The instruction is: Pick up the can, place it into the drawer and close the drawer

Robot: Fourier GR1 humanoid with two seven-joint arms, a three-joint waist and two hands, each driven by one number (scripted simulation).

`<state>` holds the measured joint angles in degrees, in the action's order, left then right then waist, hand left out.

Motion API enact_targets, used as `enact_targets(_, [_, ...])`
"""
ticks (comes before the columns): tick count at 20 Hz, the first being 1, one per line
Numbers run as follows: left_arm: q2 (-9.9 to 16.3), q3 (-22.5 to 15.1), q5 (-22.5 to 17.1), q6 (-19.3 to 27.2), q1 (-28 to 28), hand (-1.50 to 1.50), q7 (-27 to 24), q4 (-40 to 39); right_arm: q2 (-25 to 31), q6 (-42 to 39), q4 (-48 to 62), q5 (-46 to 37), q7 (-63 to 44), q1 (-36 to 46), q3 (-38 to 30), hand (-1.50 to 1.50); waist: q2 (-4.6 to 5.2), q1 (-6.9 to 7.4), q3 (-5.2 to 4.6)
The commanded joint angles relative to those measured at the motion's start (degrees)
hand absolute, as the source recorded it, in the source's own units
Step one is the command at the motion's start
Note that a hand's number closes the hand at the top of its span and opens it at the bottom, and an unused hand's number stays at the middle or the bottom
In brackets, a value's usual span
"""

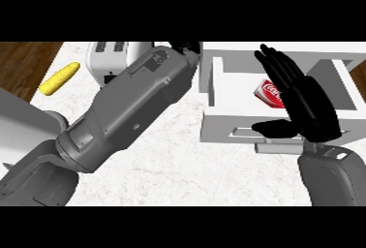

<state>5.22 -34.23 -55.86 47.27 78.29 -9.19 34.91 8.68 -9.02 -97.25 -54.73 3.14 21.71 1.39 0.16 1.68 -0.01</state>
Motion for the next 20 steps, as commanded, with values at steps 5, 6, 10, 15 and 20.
enact_targets(5, [6.26, 0.21, 2.42, 0.44, -2.66, -1.50, 5.18, 6.40, 1.06, 9.56, 21.63, -9.26, 2.74, 8.60, 0.60, -1.50, -0.05, 0.01, 0.03])
enact_targets(6, [7.37, 0.38, 2.72, -1.18, -5.12, -1.50, 3.84, 7.21, -0.78, 11.55, 24.69, -10.76, 1.02, 11.59, 0.87, -1.50, 0.04, 0.38, 0.01])
enact_targets(10, [9.79, -0.19, 3.71, 0.49, -5.85, -1.50, 7.26, 12.52, -3.06, 20.63, 36.78, -14.09, 1.92, 12.57, 0.56, -1.50, -0.02, 1.14, 0.05])
enact_targets(15, [13.72, 0.59, 4.98, -0.52, -7.91, -1.50, 10.06, 15.00, -0.40, 27.13, 49.51, -15.33, 4.65, 18.52, -2.98, -1.50, 0.22, 0.62, 0.07])
enact_targets(20, [15.30, 0.17, 6.67, 1.04, -11.32, -1.50, 10.55, 20.45, -1.45, 35.77, 58.11, -17.58, 4.68, 21.37, -4.24, -1.50, 0.23, 1.15, 0.07])
